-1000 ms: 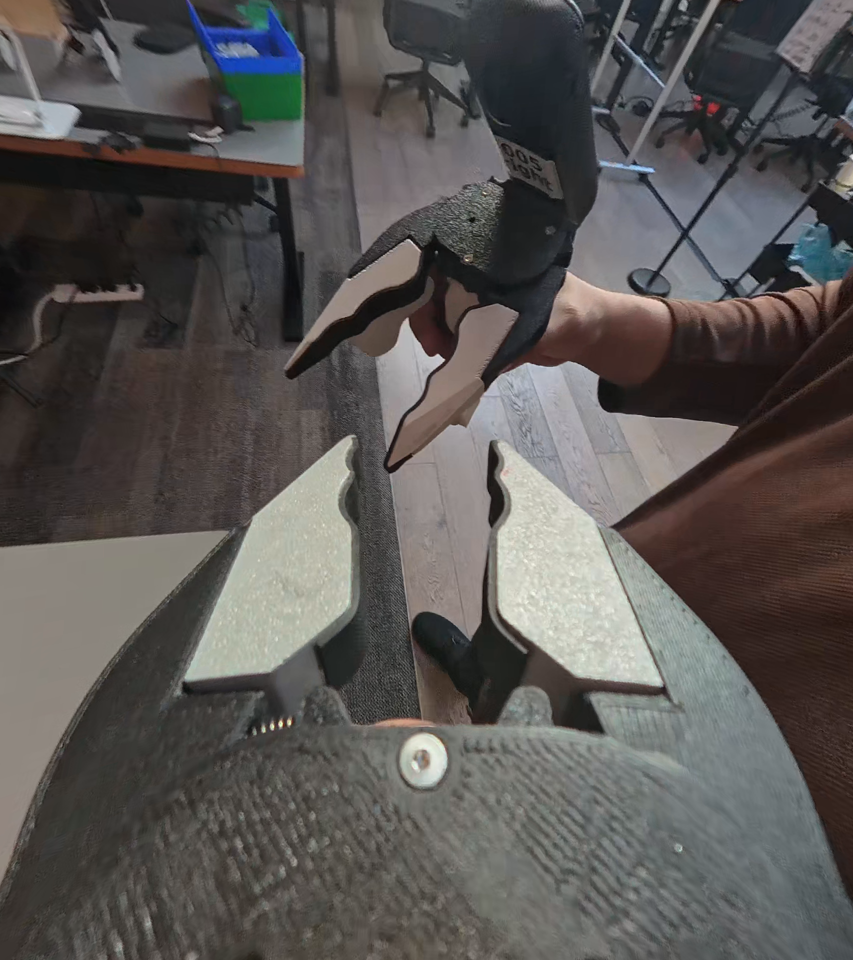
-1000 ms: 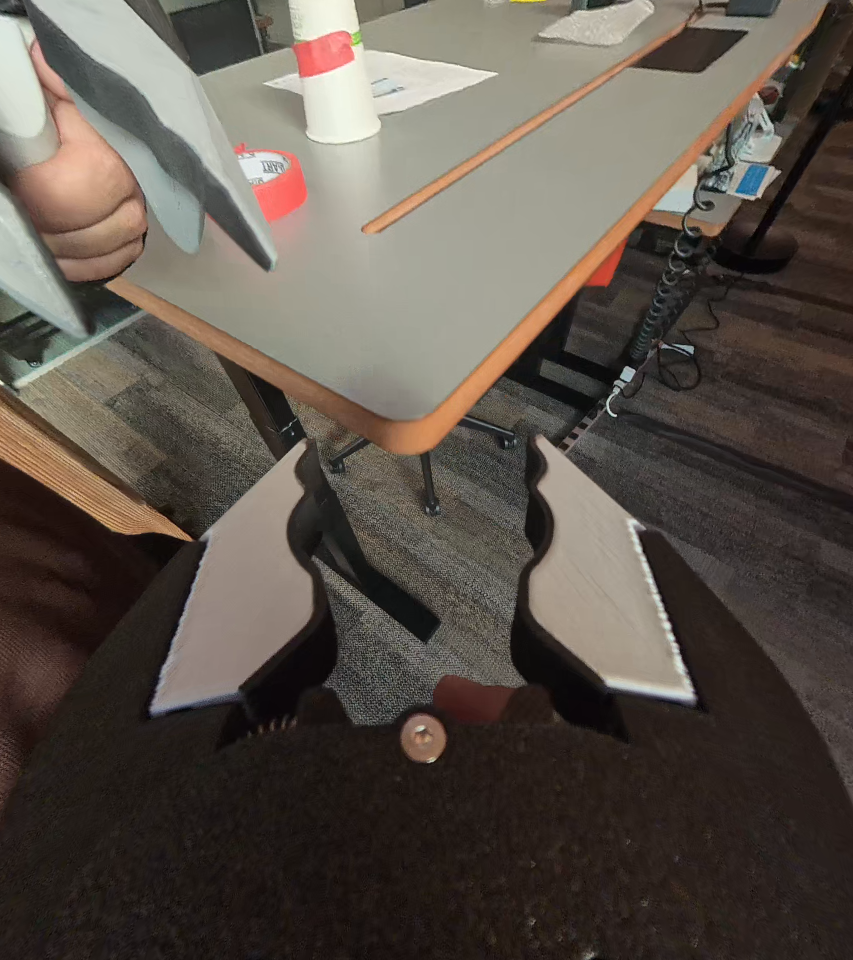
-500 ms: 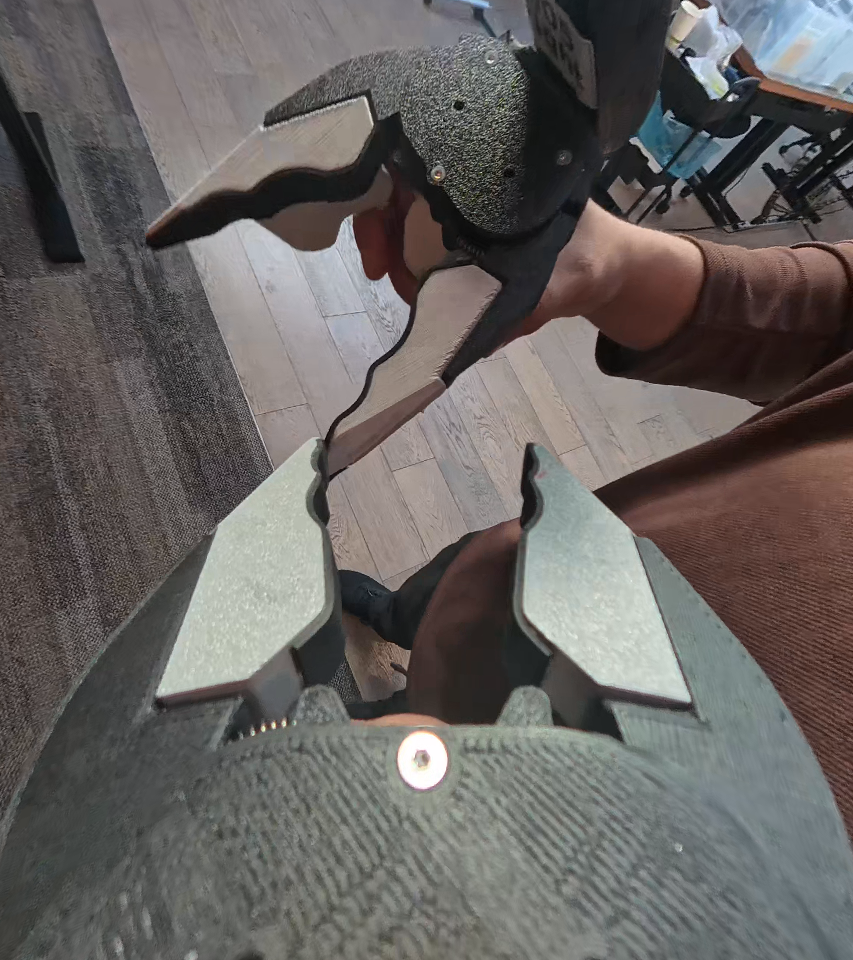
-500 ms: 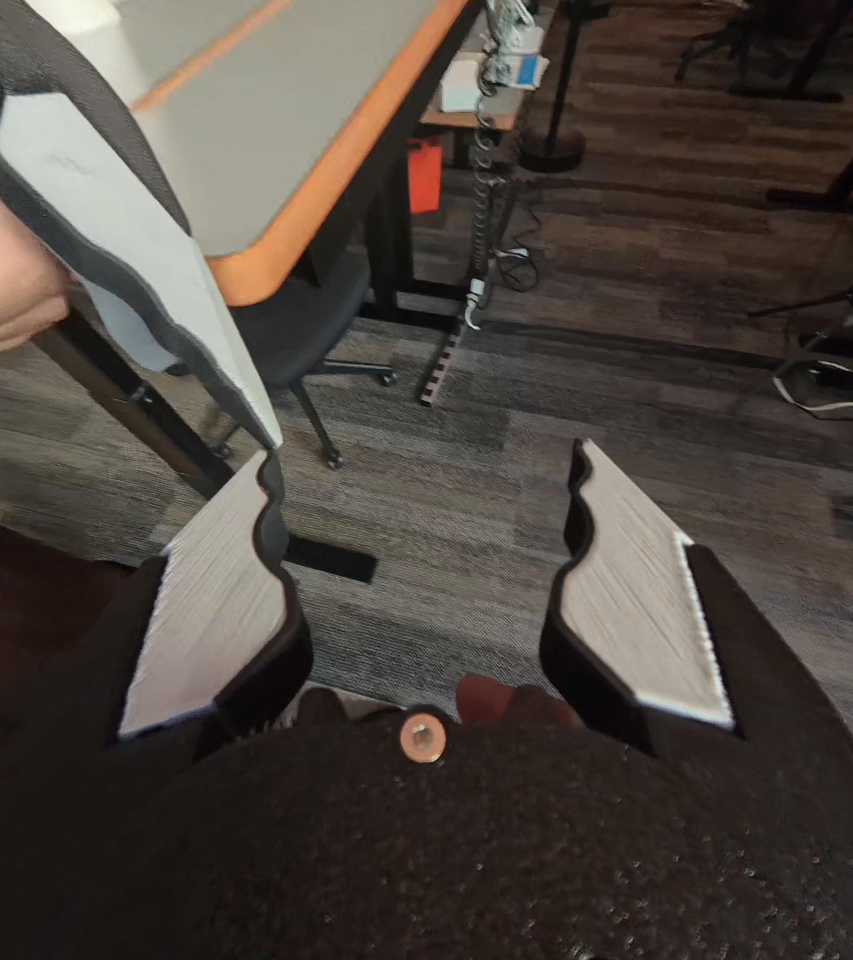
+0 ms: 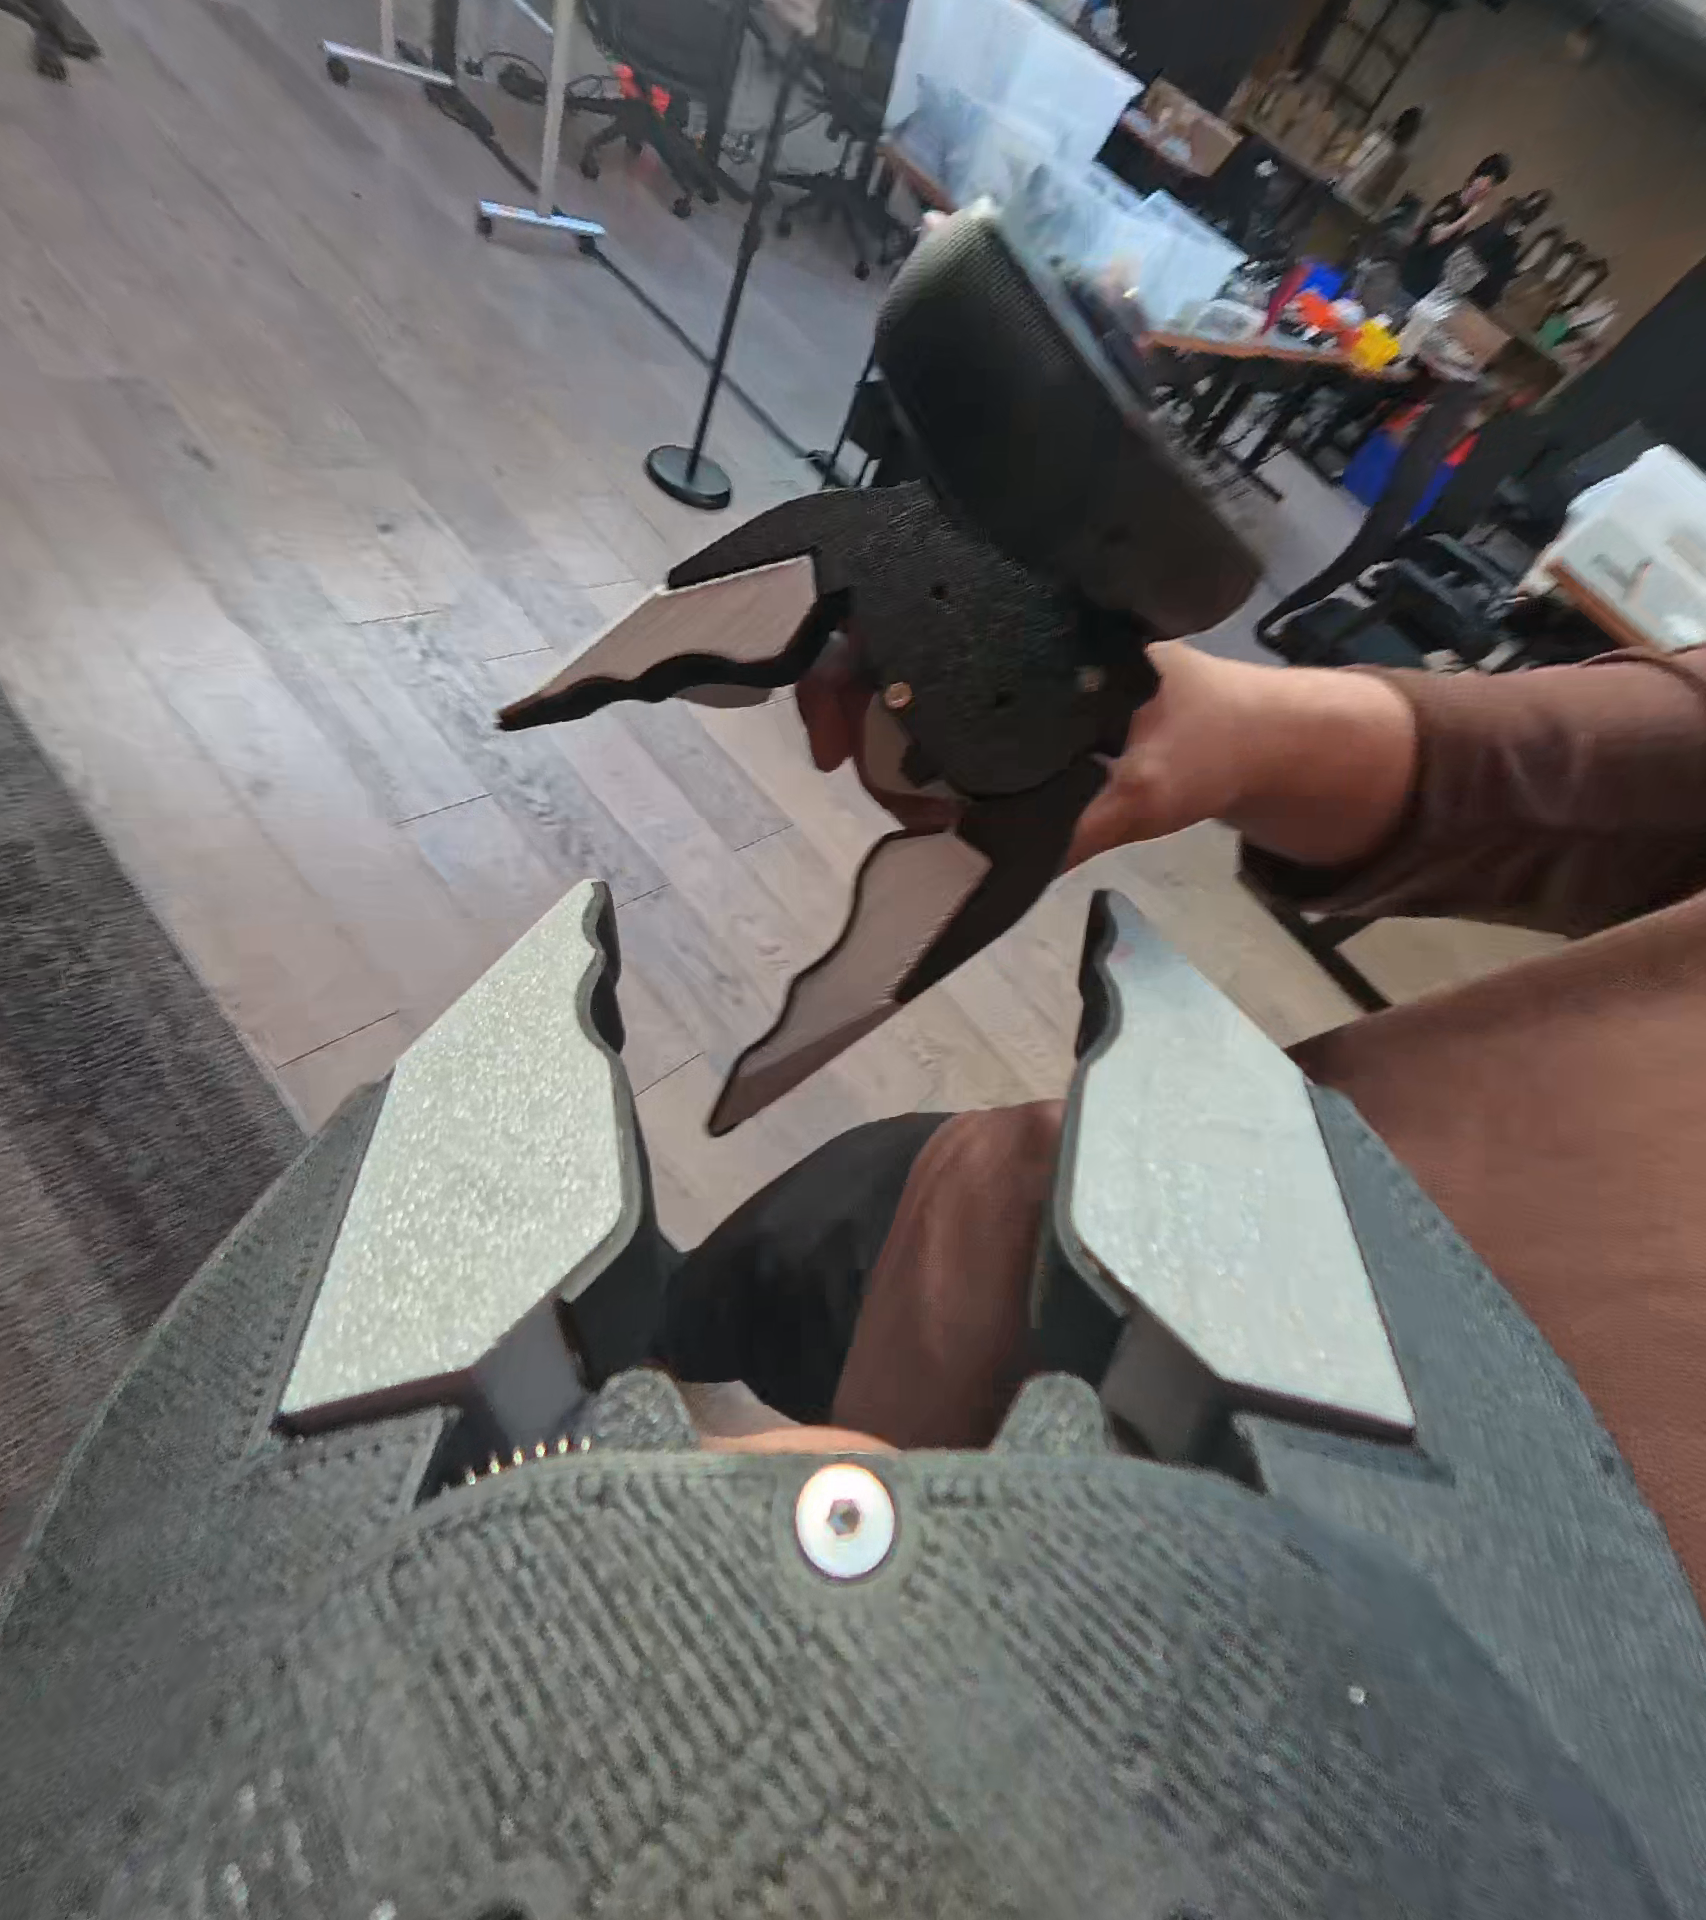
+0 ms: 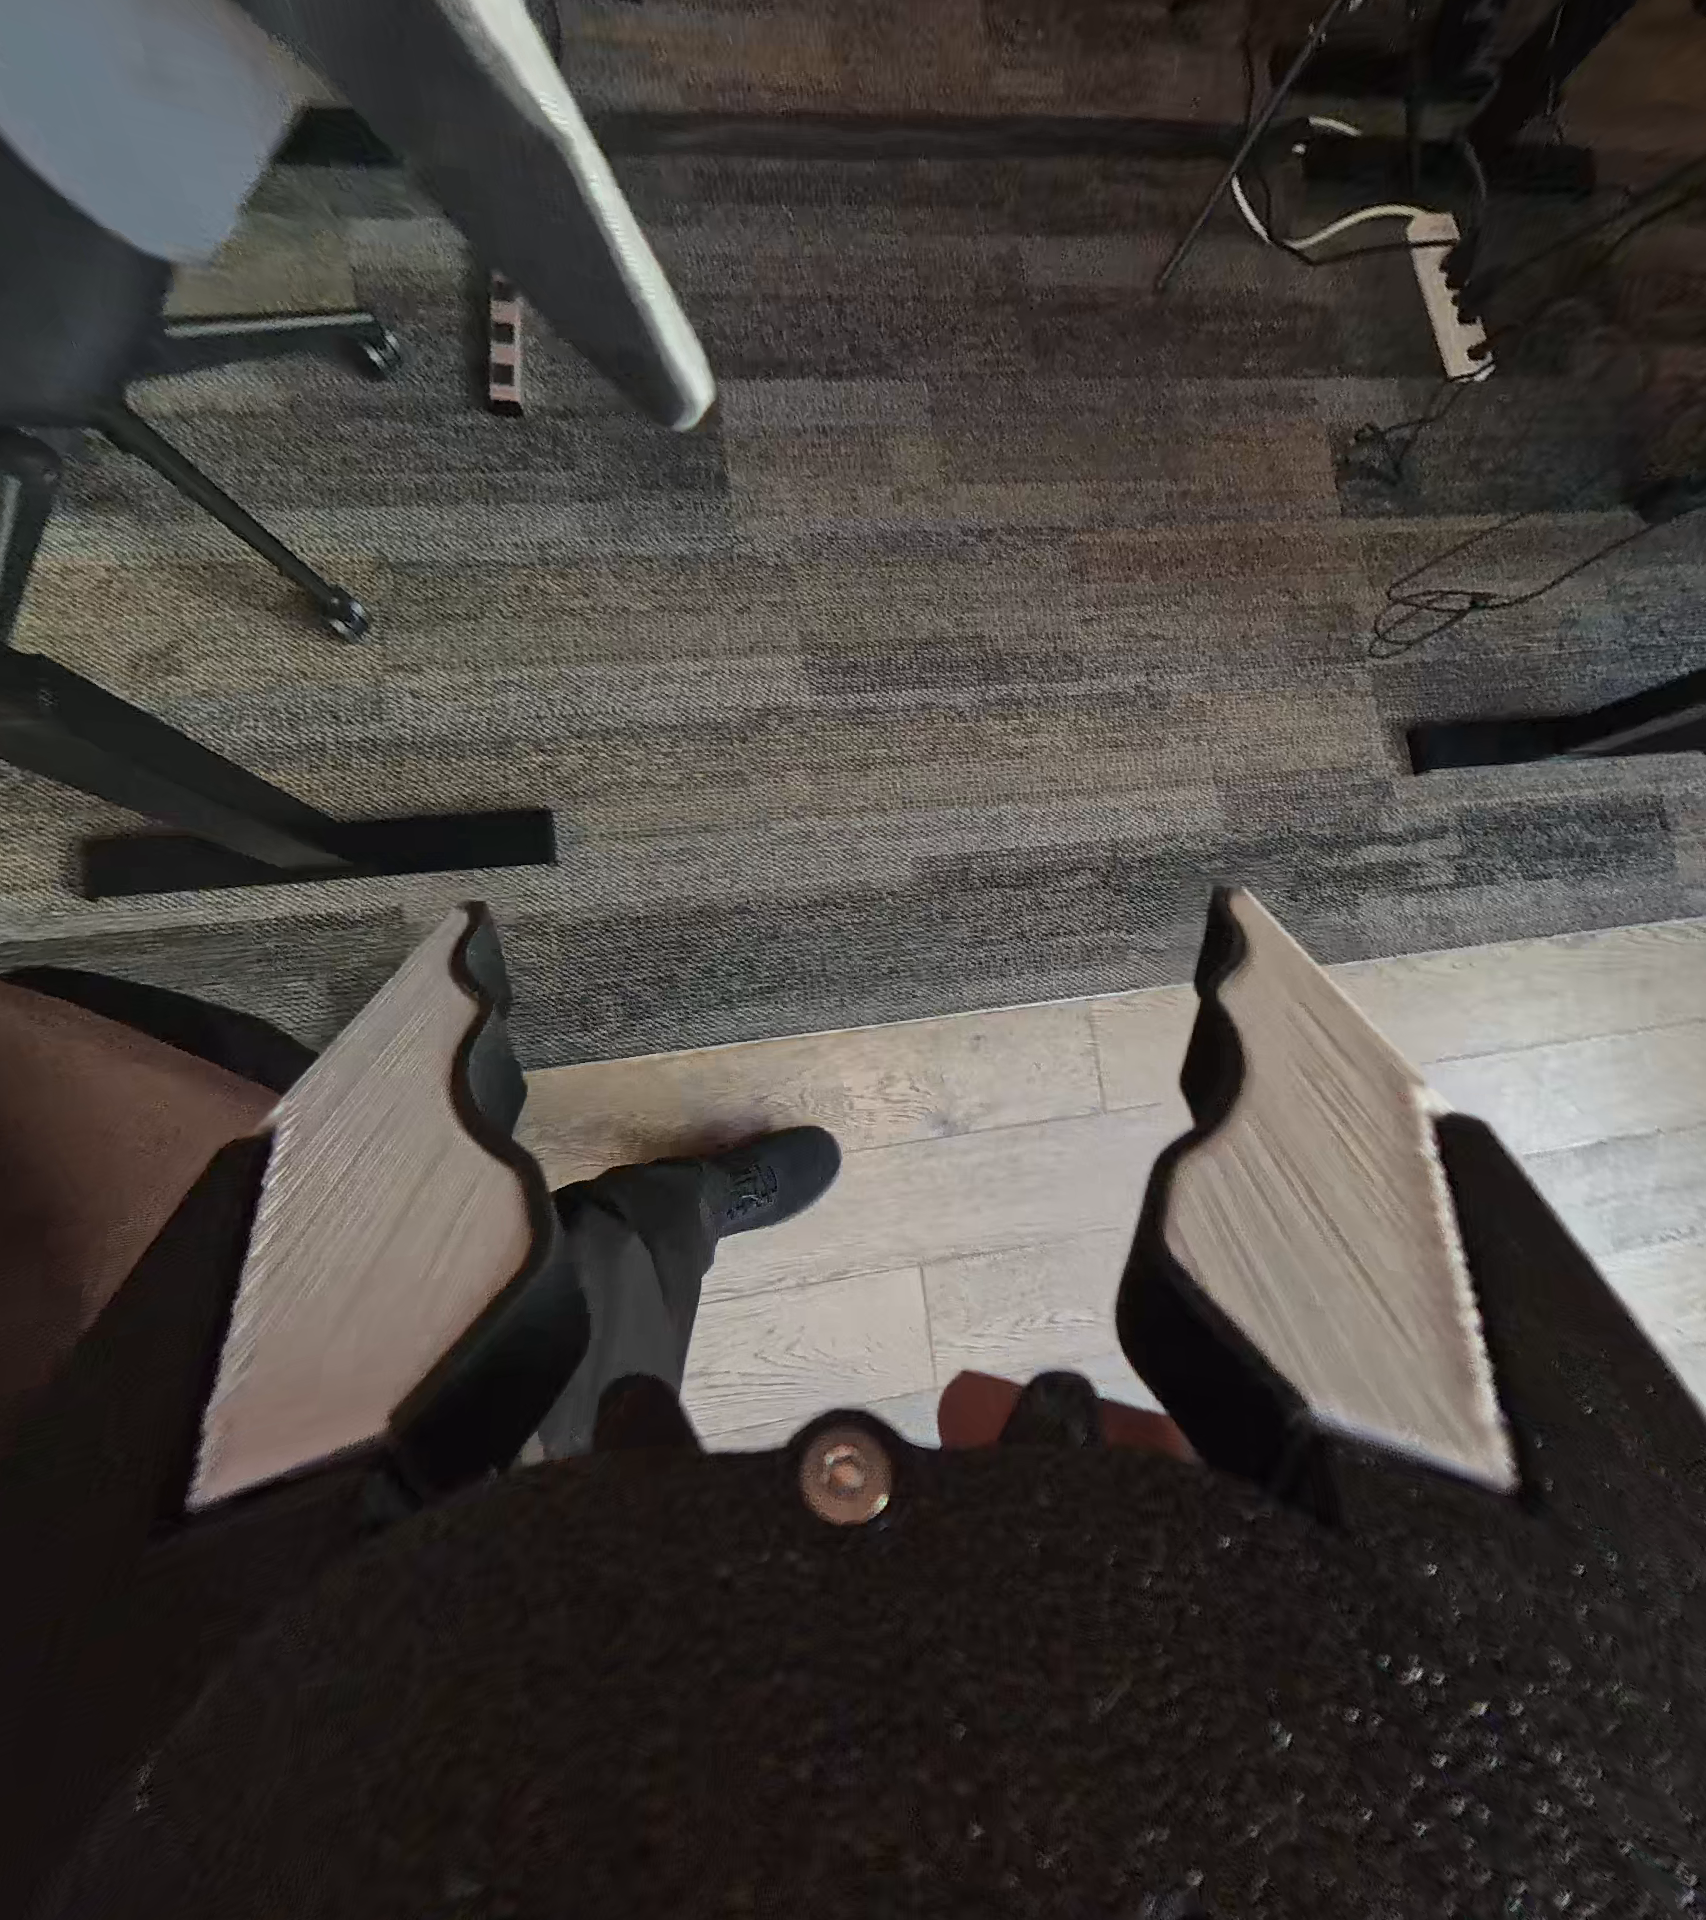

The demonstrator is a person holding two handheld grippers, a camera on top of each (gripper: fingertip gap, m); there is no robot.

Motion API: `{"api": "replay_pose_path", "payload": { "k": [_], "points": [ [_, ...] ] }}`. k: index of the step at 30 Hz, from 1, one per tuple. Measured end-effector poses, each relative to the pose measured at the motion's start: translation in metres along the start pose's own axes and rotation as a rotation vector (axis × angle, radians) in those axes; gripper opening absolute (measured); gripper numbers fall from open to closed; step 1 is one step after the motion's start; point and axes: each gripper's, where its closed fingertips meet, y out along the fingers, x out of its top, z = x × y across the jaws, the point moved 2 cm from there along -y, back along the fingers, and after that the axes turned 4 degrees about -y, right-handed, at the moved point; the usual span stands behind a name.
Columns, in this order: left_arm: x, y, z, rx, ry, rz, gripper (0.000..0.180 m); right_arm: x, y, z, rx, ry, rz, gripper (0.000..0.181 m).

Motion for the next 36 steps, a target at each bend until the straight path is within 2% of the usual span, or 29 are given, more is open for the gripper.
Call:
{"api": "replay_pose_path", "payload": {
  "k": [2,4,7,9,11,12,15,17,23,28,31,34,36],
  "points": [
    [0.012,0.016,-0.008,-0.081,-0.018,-0.011,0.09,-0.002,0.0,-0.024,-0.041,0.023,-0.025,0.127],
    [0.016,0.036,-0.001,-0.062,0.043,0.042,0.093,-0.003,0.0,-0.047,-0.043,0.099,-0.08,0.126],
    [0.032,0.075,0.014,-0.033,0.124,0.113,0.094,-0.019,0.003,-0.088,-0.059,0.168,-0.142,0.11],
    [0.048,0.111,0.022,-0.043,0.145,0.126,0.09,-0.04,0.007,-0.116,-0.05,0.18,-0.161,0.092],
    [0.068,0.152,0.033,-0.051,0.143,0.11,0.085,-0.068,0.011,-0.145,-0.018,0.188,-0.18,0.063],
    [0.078,0.174,0.035,-0.079,0.117,0.108,0.084,-0.083,0.012,-0.16,-0.002,0.198,-0.188,0.048],
    [0.118,0.238,0.024,-0.243,-0.025,0.121,0.08,-0.128,0.003,-0.213,0.001,0.231,-0.183,0.023],
    [0.143,0.272,0.022,-0.303,-0.041,0.141,0.081,-0.157,-0.013,-0.248,-0.007,0.236,-0.184,0.0],
    [0.19,0.361,0.044,-0.327,-0.036,0.207,0.081,-0.231,-0.055,-0.36,-0.158,0.33,-0.183,0.0],
    [0.199,0.413,0.074,-0.342,-0.005,0.272,0.08,-0.238,-0.07,-0.413,-0.21,0.453,-0.283,0.0],
    [0.206,0.441,0.109,-0.311,0.005,0.278,0.082,-0.239,-0.069,-0.431,-0.237,0.481,-0.286,0.0],
    [0.217,0.467,0.172,-0.17,-0.007,0.263,0.08,-0.254,-0.057,-0.451,-0.289,0.506,-0.22,0.013],
    [0.221,0.483,0.218,-0.097,-0.032,0.261,0.079,-0.263,-0.042,-0.464,-0.276,0.537,-0.147,0.028]
  ]
}}
